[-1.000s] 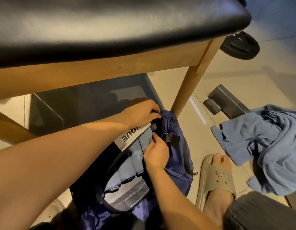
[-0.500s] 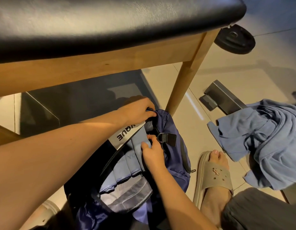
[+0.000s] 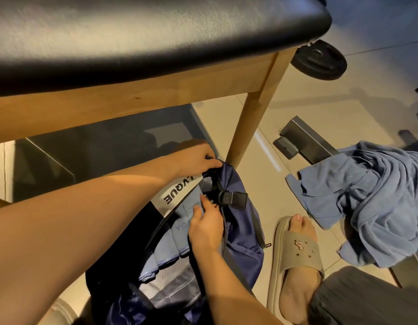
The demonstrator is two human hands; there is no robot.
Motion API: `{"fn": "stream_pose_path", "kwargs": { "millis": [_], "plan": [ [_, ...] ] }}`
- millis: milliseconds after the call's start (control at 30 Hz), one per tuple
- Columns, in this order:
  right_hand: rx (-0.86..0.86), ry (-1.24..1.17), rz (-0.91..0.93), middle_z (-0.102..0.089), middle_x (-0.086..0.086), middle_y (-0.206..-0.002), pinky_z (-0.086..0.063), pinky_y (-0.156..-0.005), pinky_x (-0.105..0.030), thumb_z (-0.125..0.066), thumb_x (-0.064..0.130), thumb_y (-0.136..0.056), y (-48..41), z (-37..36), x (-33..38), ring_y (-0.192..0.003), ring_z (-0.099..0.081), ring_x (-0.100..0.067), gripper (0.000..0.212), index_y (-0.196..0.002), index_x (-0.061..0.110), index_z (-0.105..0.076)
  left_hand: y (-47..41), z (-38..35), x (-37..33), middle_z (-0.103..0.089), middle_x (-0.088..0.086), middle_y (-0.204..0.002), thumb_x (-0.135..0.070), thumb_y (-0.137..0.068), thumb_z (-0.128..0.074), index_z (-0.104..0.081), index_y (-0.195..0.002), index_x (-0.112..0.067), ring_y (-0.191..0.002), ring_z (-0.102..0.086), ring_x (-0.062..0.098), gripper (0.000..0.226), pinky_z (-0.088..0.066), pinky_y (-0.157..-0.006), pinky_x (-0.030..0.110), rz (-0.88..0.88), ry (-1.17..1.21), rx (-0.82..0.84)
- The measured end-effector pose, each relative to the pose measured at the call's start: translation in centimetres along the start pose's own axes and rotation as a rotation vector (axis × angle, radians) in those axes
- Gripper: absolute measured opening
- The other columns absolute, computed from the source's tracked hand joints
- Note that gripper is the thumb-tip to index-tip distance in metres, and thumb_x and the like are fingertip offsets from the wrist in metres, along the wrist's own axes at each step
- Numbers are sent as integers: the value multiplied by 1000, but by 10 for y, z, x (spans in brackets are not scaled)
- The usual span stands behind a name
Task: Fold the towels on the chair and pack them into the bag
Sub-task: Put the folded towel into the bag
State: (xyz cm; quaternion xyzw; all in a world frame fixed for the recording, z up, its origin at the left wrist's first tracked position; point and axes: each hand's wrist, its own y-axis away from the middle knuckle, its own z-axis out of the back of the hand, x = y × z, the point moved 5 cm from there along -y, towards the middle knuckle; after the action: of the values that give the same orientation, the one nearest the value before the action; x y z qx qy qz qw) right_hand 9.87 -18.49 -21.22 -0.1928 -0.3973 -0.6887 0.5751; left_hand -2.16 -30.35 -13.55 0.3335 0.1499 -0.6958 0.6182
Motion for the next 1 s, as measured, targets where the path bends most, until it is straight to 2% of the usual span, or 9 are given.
{"fn": "stream_pose_path", "kwargs": {
  "millis": [100,200,267,333,433,567,733,800,1000],
  "plan": [
    [-3,93,-50,-57,-8,-142,-44,-95,-33,-45,25,-106,-2,-11,0,-127,-55,-26,43,-148,27,-52,-3,-1,0,-43,8,-52,-44,-96,-66,-51,-53,-12,-47,-34,22,56,-28,-52,33,-21,-42,11],
    [9,156,-49,-58,-7,-138,-46,-89,-35,-41,24,-107,-4,-14,2,-123,-57,-28,43,-148,28,-51,-5,-3,-1,-56,12,-59,-56,-90,-67,-54,-53,-14,-52,-50,31,57,-41,-52,38,-76,-200,-22],
    [13,163,-46,-58,-6,-138,-46,-90,-36,-40,23,-107,-6,-13,1,-123,-57,-28,44,-149,28,-50,-2,-1,-9,-63,6,-77,-61,-84,-69,-67,-73,-18,-74,-60,28,45,-45,-63,38,-197,-374,-93],
    [14,156,-42,-58,-7,-139,-46,-94,-36,-39,23,-107,-6,-15,-1,-124,-56,-29,45,-150,28,-49,7,3,-22,-60,-2,-99,-56,-79,-74,-66,-101,-22,-94,-54,21,41,-43,-79,37,-395,-411,-147],
    [27,168,10,-51,-10,-145,-44,-101,-38,-37,20,-107,-3,-16,-1,-129,-52,-30,47,-154,24,-42,12,-2,-32,-54,1,-112,-49,-79,-78,-65,-115,-21,-103,-47,20,47,-42,-86,38,-591,-437,0],
    [100,148,195,-28,-9,-160,-39,-110,-35,-41,2,-102,12,-9,-2,-142,-38,-28,67,-161,26,-23,-2,-17,-21,-60,-1,-97,-48,-87,-74,-79,-100,-17,-97,-48,18,34,-46,-85,43,-476,-404,179],
    [169,203,301,-24,-4,-162,-32,-114,-28,-43,-12,-91,14,-10,-9,-143,-36,-28,81,-160,27,-28,-25,-27,-14,-60,6,-80,-42,-86,-79,-76,-76,-10,-76,-56,28,33,-49,-73,49,-285,-213,244],
    [203,302,278,-25,-8,-160,-33,-115,-33,-46,-12,-90,8,-15,-11,-141,-36,-32,82,-161,23,-23,-34,-27,-7,-62,8,-72,-47,-82,-80,-72,-65,-16,-67,-57,31,36,-51,-65,51,-248,-177,242],
    [263,467,215,-17,-15,-164,-29,-117,-41,-48,3,-97,5,-15,-1,-142,-30,-38,78,-163,17,-10,-39,-21,-8,-63,2,-65,-59,-78,-78,-72,-67,-20,-58,-56,22,41,-50,-58,39,-215,-257,195]
  ]
}}
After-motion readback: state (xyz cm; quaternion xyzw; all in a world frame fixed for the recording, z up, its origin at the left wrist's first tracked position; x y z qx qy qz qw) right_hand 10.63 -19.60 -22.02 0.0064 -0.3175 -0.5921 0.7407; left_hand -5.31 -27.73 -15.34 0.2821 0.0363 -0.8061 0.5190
